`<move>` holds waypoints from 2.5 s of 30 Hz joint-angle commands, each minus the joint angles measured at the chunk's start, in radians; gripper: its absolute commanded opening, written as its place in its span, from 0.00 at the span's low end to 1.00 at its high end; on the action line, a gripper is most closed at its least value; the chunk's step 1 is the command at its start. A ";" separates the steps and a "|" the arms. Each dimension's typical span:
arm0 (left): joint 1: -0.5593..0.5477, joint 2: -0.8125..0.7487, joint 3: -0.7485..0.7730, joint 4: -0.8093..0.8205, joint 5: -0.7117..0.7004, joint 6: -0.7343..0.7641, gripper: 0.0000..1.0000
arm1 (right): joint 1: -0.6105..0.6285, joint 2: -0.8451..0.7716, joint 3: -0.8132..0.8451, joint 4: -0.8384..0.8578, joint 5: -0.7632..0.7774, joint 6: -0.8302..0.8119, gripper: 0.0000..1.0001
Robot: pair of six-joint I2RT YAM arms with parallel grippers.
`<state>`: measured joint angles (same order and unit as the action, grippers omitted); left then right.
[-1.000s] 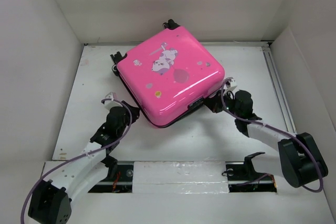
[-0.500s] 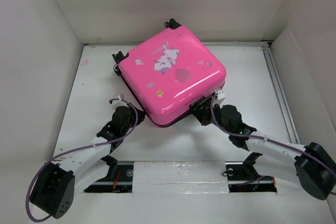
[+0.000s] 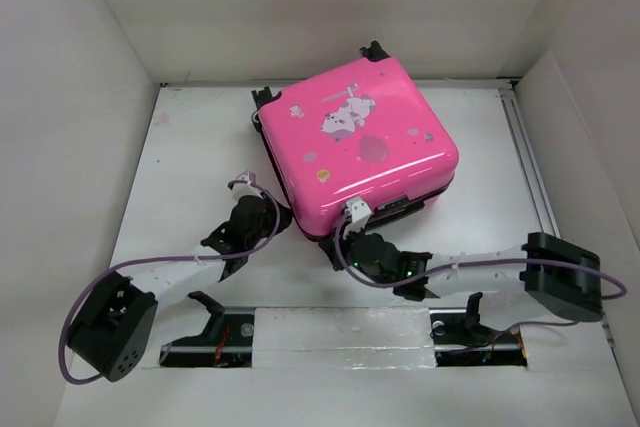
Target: Pack the luggage
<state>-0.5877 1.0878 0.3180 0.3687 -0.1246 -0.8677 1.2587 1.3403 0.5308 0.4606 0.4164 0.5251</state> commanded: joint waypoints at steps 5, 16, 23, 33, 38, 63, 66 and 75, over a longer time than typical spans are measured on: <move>-0.037 0.007 0.148 0.226 0.203 -0.034 0.27 | 0.061 0.241 0.147 0.223 -0.027 -0.051 0.00; 0.150 -0.065 0.211 0.116 0.126 -0.039 0.83 | 0.061 -0.001 -0.096 0.271 -0.098 0.035 0.00; 0.343 0.212 0.421 0.188 0.206 -0.111 0.87 | 0.071 -0.274 -0.228 0.071 -0.246 0.102 0.00; 0.410 0.536 0.641 0.226 0.321 -0.208 0.90 | 0.080 -0.658 -0.290 -0.214 -0.180 0.142 0.00; 0.410 0.613 0.684 0.304 0.319 -0.270 0.91 | 0.080 -0.629 -0.252 -0.238 -0.180 0.131 0.00; 0.532 0.465 0.341 0.816 0.272 -0.354 0.00 | -0.379 -0.546 -0.155 -0.229 -0.464 -0.002 0.00; 0.532 0.292 0.165 0.796 0.241 -0.327 0.00 | -0.560 -0.476 -0.068 -0.220 -0.589 -0.051 0.00; 0.534 -0.315 0.028 0.384 0.153 -0.203 0.00 | -0.759 -0.331 0.025 -0.214 -0.843 -0.094 0.00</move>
<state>0.0036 0.9668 0.2584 0.7212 -0.1497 -1.1893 0.4435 1.0206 0.5098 0.0235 -0.3103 0.4397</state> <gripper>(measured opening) 0.613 0.012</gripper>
